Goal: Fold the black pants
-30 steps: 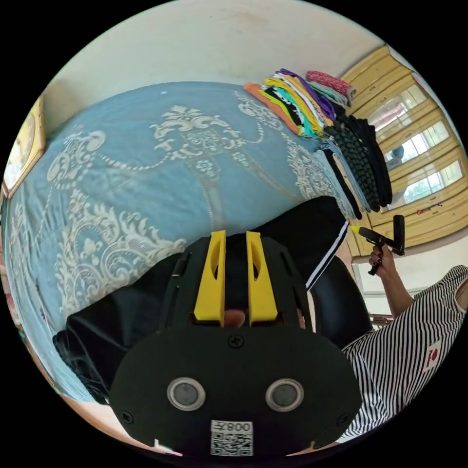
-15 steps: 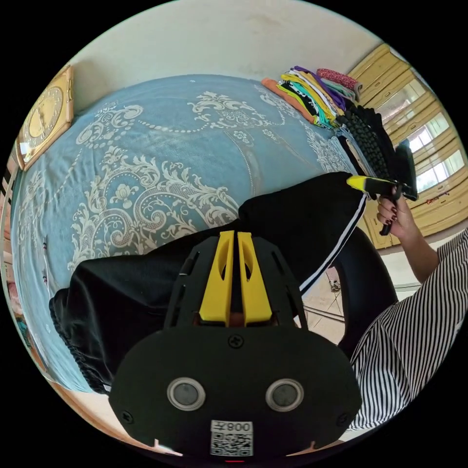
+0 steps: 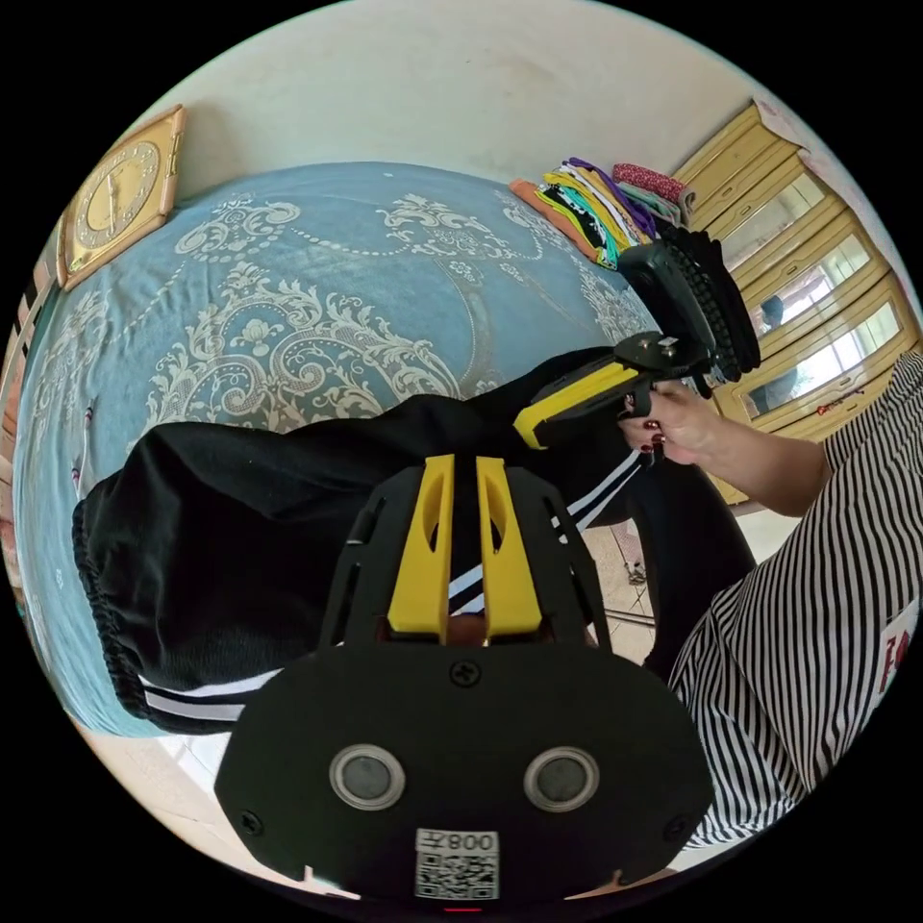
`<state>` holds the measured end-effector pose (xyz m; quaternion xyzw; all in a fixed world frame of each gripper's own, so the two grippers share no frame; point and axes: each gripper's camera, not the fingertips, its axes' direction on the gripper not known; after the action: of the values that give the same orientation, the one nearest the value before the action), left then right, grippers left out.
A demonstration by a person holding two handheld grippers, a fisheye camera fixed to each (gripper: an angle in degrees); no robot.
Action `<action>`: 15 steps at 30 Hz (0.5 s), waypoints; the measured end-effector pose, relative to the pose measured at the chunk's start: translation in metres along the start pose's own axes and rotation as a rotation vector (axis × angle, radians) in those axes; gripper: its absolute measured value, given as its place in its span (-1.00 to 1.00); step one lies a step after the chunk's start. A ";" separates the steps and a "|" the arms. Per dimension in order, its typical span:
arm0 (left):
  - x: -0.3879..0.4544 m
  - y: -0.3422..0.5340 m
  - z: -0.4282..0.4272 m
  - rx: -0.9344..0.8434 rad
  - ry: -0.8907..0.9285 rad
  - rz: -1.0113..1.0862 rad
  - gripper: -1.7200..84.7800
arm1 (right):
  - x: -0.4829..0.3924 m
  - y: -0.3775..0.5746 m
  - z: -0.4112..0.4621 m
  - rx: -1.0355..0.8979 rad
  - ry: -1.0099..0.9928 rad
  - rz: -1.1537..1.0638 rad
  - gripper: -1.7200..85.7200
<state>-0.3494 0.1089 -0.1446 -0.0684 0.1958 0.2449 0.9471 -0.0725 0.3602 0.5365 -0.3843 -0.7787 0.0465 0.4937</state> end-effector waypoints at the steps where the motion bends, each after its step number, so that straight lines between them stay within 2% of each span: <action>1: -0.002 0.003 -0.010 0.033 -0.008 -0.011 -0.83 | -0.007 -0.005 0.003 0.004 -0.010 -0.005 -0.95; 3: -0.003 0.003 -0.020 0.055 -0.025 -0.009 -0.81 | -0.017 -0.013 0.010 -0.009 0.001 -0.013 -0.95; 6: -0.006 0.002 -0.020 -0.013 -0.038 0.003 -0.80 | -0.031 -0.029 0.022 -0.039 0.007 -0.030 -0.96; 9: -0.012 0.012 -0.018 -0.127 -0.140 -0.013 -0.87 | -0.043 -0.045 0.030 -0.049 0.013 -0.043 -0.96; 15: -0.027 0.055 -0.055 -0.122 -0.156 -0.081 -0.95 | -0.058 -0.075 0.034 -0.039 -0.004 -0.038 -0.94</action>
<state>-0.4168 0.1329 -0.1857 -0.1147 0.1032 0.2223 0.9627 -0.1284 0.2807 0.5106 -0.3791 -0.7877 0.0227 0.4851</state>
